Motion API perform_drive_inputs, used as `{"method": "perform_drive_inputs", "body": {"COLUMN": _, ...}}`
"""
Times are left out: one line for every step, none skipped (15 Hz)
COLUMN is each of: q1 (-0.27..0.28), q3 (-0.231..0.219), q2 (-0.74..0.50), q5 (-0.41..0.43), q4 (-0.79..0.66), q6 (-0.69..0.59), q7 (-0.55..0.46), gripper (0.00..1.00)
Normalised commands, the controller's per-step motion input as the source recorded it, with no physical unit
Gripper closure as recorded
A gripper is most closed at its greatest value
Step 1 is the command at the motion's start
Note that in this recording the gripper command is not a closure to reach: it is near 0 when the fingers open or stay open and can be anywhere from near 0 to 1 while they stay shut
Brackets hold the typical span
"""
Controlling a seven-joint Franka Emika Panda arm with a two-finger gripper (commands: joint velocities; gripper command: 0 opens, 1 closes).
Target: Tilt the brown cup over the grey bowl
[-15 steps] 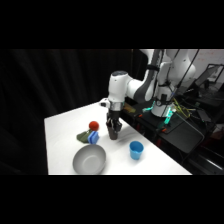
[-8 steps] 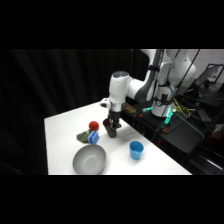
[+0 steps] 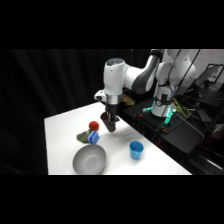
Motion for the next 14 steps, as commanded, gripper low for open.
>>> {"method": "perform_drive_inputs", "body": {"q1": -0.041, "q3": 0.273, "q2": -0.29, "q5": 0.164, "q4": 0.32, "q6": -0.49, "q7": -0.13, "gripper": 0.05}}
{"method": "perform_drive_inputs", "body": {"q1": -0.019, "q3": 0.274, "q2": -0.23, "q5": 0.156, "q4": 0.33, "q6": -0.45, "q7": -0.09, "gripper": 0.04}}
{"method": "perform_drive_inputs", "body": {"q1": -0.005, "q3": 0.266, "q2": -0.17, "q5": 0.163, "q4": 0.34, "q6": -0.4, "q7": -0.09, "gripper": 0.04}}
{"method": "perform_drive_inputs", "body": {"q1": 0.025, "q3": 0.267, "q2": -0.09, "q5": 0.181, "q4": 0.38, "q6": -0.37, "q7": -0.09, "gripper": 0.04}}
{"method": "perform_drive_inputs", "body": {"q1": 0.035, "q3": 0.241, "q2": -0.01, "q5": 0.134, "q4": 0.4, "q6": -0.3, "q7": -0.04, "gripper": 0.04}}
{"method": "perform_drive_inputs", "body": {"q1": 0.047, "q3": 0.222, "q2": 0.09, "q5": 0.12, "q4": 0.44, "q6": -0.22, "q7": -0.06, "gripper": 0.04}}
{"method": "perform_drive_inputs", "body": {"q1": 0.038, "q3": 0.187, "q2": 0.16, "q5": 0.17, "q4": 0.45, "q6": -0.13, "q7": -0.13, "gripper": 0.04}}
{"method": "perform_drive_inputs", "body": {"q1": 0.024, "q3": 0.157, "q2": 0.27, "q5": 0.336, "q4": 0.49, "q6": -0.03, "q7": -0.23, "gripper": 0.05}}
{"method": "perform_drive_inputs", "body": {"q1": 0.008, "q3": 0.13, "q2": 0.34, "q5": 0.471, "q4": 0.51, "q6": -0.01, "q7": -0.37, "gripper": 0.06}}
{"method": "perform_drive_inputs", "body": {"q1": -0.011, "q3": 0.113, "q2": 0.42, "q5": 0.61, "q4": 0.54, "q6": 0.02, "q7": -0.49, "gripper": 0.07}}
{"method": "perform_drive_inputs", "body": {"q1": -0.039, "q3": 0.108, "q2": 0.48, "q5": 0.712, "q4": 0.57, "q6": -0.01, "q7": -0.63, "gripper": 0.07}}
{"method": "perform_drive_inputs", "body": {"q1": -0.083, "q3": 0.112, "q2": 0.52, "q5": 0.787, "q4": 0.6, "q6": -0.04, "q7": -0.77, "gripper": 0.07}}
{"method": "perform_drive_inputs", "body": {"q1": -0.138, "q3": 0.112, "q2": 0.56, "q5": 0.737, "q4": 0.63, "q6": -0.08, "q7": -0.84, "gripper": 0.07}}
{"method": "perform_drive_inputs", "body": {"q1": -0.212, "q3": 0.135, "q2": 0.59, "q5": 0.769, "q4": 0.67, "q6": -0.21, "q7": -0.93, "gripper": 0.07}}
